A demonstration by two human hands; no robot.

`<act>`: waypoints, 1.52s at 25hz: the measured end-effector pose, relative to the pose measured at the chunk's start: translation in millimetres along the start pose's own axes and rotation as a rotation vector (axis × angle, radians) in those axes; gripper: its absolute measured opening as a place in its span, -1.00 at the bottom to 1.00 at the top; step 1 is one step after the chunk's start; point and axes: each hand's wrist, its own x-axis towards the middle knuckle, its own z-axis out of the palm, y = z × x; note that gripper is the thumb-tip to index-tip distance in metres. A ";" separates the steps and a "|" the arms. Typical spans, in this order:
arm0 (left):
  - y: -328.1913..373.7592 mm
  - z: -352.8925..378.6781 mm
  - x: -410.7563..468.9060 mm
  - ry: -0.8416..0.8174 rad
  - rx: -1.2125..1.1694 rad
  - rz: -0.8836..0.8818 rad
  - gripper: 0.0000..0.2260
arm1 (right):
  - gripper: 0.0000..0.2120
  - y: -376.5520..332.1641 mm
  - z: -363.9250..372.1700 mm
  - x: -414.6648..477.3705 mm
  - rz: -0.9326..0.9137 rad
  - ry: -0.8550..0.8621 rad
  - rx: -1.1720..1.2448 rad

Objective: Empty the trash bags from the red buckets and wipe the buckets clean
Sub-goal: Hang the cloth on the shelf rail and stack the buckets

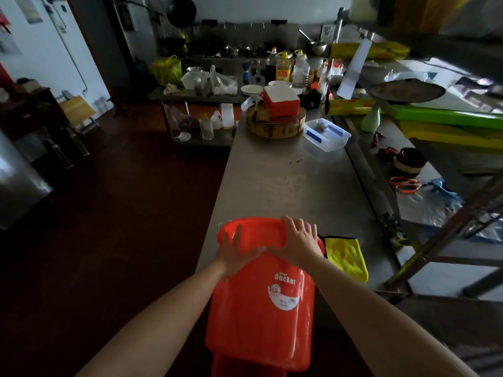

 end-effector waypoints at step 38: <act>37.3 144.5 -136.8 -0.206 -0.215 0.081 -0.91 | -0.75 89.7 121.0 -417.1 -0.178 0.113 -0.274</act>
